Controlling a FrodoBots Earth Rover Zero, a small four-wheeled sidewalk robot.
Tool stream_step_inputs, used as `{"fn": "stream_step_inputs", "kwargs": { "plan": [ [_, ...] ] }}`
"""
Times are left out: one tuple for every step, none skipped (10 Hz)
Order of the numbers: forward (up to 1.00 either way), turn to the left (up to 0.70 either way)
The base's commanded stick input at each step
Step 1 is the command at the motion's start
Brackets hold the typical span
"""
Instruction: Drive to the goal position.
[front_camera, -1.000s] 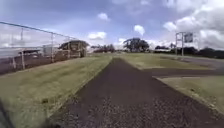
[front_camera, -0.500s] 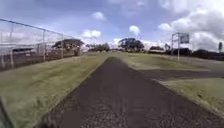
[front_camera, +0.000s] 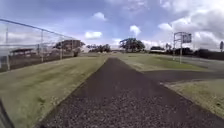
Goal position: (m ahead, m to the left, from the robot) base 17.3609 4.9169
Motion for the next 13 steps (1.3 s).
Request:
{"fn": "stream_step_inputs", "kwargs": {
  "plan": [
    [0.85, -0.24],
    [0.85, -0.3],
    [0.85, -0.17],
    [0.85, -0.01],
    [0.85, 0.0],
    [0.85, 0.0],
    [0.85, 0.0],
    [0.85, 0.0],
    [0.85, 0.0],
    [0.85, 0.0],
    [0.85, 0.0],
    [0.85, 0.0],
    [0.85, 0.0]
  ]
}}
